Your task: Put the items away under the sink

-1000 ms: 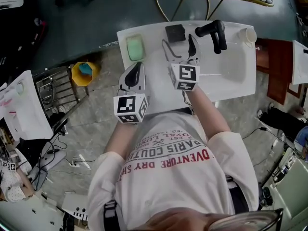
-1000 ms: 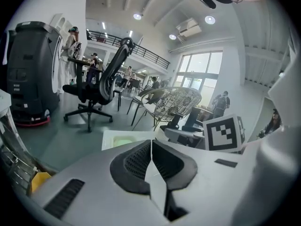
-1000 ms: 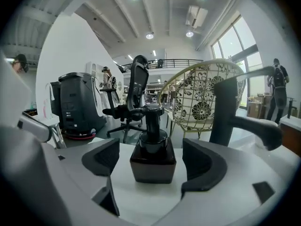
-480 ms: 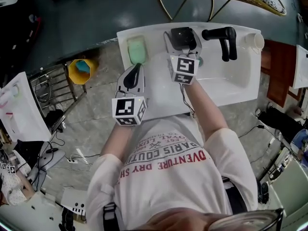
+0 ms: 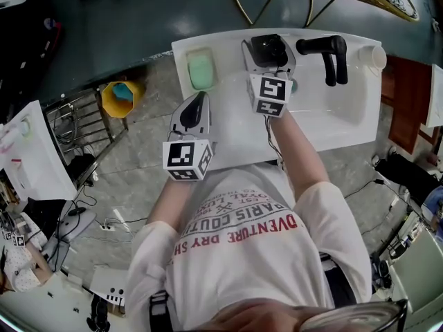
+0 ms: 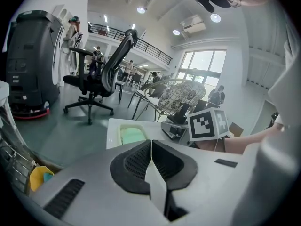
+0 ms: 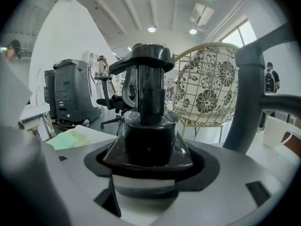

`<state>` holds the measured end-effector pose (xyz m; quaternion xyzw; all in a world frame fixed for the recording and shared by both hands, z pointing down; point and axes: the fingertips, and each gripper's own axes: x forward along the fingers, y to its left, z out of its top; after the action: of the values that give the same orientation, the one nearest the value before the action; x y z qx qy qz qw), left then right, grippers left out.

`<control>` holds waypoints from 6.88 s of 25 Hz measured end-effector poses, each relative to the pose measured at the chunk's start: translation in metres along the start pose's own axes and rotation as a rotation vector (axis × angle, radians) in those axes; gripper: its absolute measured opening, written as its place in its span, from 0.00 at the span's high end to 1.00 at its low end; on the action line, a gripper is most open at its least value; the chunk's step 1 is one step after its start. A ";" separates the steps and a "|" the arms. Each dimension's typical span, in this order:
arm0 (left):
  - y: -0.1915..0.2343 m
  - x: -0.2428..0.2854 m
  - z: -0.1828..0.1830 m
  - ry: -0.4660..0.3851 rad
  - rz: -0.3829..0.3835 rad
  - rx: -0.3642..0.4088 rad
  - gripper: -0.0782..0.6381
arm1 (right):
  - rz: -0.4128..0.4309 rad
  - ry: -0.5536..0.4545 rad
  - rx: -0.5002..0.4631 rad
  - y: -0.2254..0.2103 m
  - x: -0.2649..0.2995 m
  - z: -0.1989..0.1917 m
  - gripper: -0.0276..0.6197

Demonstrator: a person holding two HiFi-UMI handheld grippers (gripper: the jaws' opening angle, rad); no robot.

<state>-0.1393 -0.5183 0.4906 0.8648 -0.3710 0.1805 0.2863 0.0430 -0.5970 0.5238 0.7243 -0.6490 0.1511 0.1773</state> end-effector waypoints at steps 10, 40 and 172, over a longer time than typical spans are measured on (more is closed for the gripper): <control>-0.016 -0.013 0.001 -0.011 -0.012 0.034 0.85 | 0.053 -0.004 0.002 0.003 -0.037 0.006 0.37; -0.255 -0.139 -0.122 -0.176 0.177 -0.002 0.85 | 0.360 -0.116 -0.078 -0.074 -0.350 -0.050 0.37; -0.224 -0.063 -0.322 -0.353 0.179 0.149 0.85 | 0.339 -0.175 0.068 -0.049 -0.344 -0.284 0.92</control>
<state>-0.0461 -0.1562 0.6246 0.8654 -0.4764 0.0777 0.1348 0.0567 -0.1587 0.6196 0.6204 -0.7693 0.1370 0.0677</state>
